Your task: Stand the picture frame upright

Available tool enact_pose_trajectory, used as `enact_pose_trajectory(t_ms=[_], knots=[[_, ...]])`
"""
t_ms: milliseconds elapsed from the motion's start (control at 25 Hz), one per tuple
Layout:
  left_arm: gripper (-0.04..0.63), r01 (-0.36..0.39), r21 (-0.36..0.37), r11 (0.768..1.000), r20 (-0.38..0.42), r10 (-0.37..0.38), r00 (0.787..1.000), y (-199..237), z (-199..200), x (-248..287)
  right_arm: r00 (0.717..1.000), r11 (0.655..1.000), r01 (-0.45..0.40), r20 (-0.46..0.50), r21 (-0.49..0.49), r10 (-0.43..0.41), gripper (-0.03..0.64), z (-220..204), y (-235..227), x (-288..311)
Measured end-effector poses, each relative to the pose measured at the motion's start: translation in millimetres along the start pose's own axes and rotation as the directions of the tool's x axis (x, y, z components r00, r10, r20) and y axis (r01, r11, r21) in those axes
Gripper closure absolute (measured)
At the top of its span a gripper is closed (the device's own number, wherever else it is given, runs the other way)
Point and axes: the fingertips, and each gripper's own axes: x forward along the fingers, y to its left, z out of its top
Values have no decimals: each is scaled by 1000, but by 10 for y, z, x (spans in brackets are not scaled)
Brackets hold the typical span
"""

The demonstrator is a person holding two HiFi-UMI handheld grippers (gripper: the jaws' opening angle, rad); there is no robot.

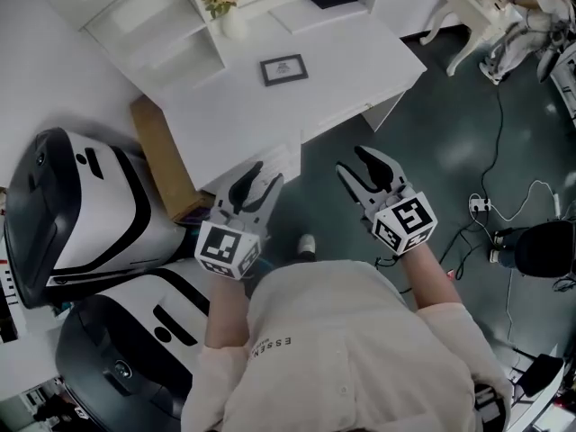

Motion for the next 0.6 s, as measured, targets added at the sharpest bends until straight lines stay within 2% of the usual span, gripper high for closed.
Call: enact_pose_trajectory(t_ms=[240,400,600], knots=[[445,-15,-3,1000,-9,15,1000,529,13,209,1000,1000,-4,-23,6,4,417,54,-162,591],[441,-59,-1,998,-15,59,998,803,-34,344,999,1000,-13,-44,15,14,417,13,-318,920],[437,-114,-41,993,-21,113,993,1117,-89,609,995,999,-41,-92,30,44,417,-94,-607,1323]])
